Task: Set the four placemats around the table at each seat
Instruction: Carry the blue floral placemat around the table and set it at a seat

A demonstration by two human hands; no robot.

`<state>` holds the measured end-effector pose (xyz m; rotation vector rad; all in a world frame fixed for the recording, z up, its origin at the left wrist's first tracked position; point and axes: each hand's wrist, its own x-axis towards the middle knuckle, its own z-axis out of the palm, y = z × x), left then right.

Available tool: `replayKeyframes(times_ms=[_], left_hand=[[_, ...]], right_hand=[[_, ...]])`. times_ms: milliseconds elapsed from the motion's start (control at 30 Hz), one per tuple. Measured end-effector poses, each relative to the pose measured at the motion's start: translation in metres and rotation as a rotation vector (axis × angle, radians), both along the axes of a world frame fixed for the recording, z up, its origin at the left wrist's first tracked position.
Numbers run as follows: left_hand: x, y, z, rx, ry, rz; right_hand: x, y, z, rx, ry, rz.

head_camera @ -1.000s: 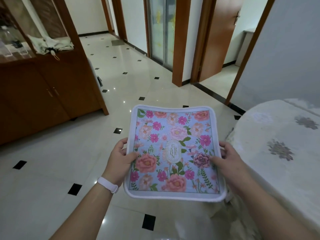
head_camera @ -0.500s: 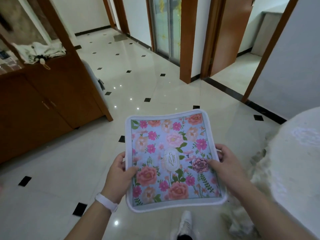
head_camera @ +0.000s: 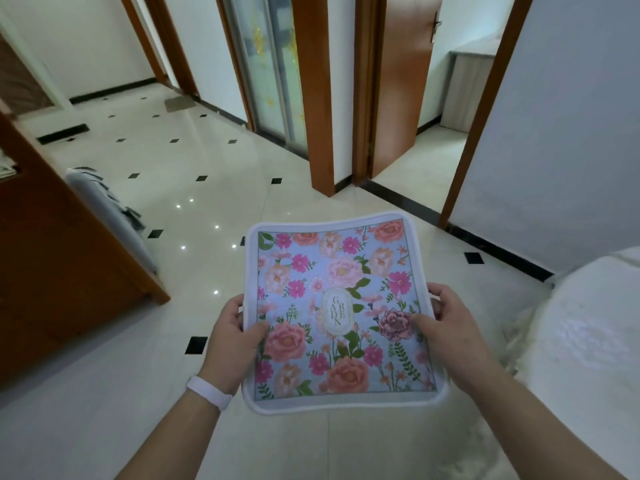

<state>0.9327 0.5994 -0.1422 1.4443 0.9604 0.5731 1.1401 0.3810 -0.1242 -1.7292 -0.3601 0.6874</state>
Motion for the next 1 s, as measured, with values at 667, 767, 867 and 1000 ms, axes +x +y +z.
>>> replayKeyframes(times_ms=[667, 767, 867, 1000], left_hand=[[0.350, 0.244, -0.024, -0.145, -0.085, -0.451], [0.402, 0.247, -0.017, -0.126, -0.083, -0.570], [0.450, 0.241, -0.015, -0.098, -0.065, -0.657], [0.508, 0.231, -0.020, -0.078, -0.032, -0.746]], right_hand=[[0.215, 0.186, 0.017, -0.053, -0.007, -0.506], [0.238, 0.183, 0.019, -0.028, -0.005, -0.614], [0.260, 0.176, 0.016, -0.014, 0.006, -0.686], [0.296, 0.164, 0.000, -0.018, 0.023, -0.806]])
